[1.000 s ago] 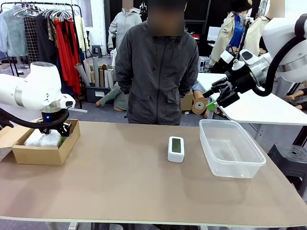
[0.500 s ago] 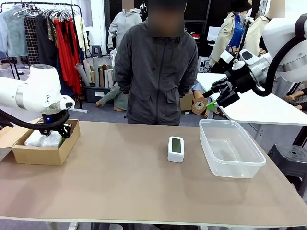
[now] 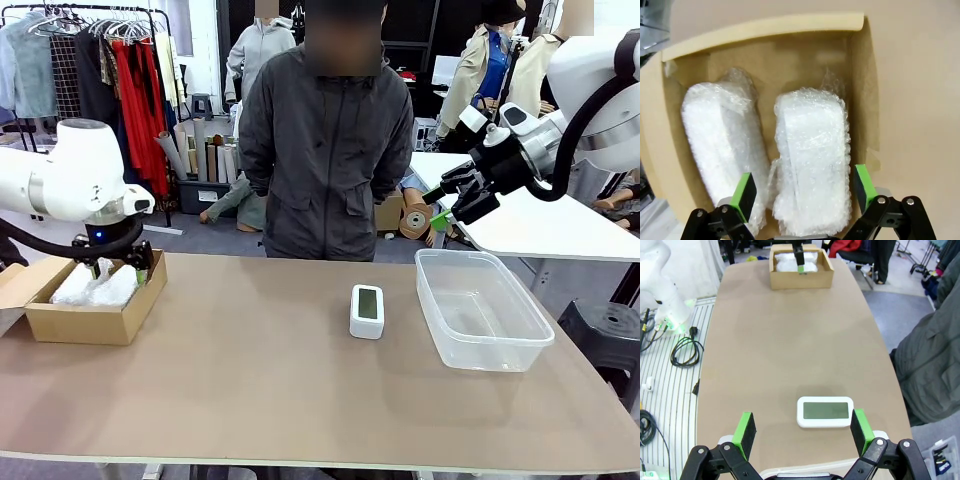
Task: Separate and place wrapped and unwrapped clocks.
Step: If the picked Digital clock is wrapped, place it in the Package Box ; if not, place it in the Organizing box.
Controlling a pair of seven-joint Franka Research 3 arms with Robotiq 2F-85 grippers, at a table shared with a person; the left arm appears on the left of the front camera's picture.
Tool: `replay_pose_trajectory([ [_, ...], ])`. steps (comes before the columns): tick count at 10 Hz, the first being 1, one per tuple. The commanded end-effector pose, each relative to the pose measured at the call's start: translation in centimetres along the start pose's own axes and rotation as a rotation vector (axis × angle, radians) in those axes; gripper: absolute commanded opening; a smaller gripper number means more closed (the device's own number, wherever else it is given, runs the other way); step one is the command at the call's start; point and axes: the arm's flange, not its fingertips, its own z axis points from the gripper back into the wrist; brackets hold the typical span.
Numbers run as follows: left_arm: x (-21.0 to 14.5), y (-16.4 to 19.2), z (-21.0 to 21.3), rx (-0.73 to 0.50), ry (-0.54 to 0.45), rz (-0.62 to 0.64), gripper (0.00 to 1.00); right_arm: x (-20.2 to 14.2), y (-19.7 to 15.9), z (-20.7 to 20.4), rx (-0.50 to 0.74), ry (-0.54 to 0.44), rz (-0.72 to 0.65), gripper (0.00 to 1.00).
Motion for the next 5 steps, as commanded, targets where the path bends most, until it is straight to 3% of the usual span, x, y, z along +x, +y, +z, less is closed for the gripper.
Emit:
replay_pose_trajectory([
  [1, 0.0, 0.2, 1.9, 0.005, -0.003, 0.037, 1.00, 0.2, 0.0, 0.1, -0.001, -0.006, 0.006, 1.00],
  [5, 0.2, 0.2, 5.0, -0.024, -0.022, 0.067, 1.00, 0.2, 0.0, 0.1, -0.001, -0.006, 0.006, 1.00],
])
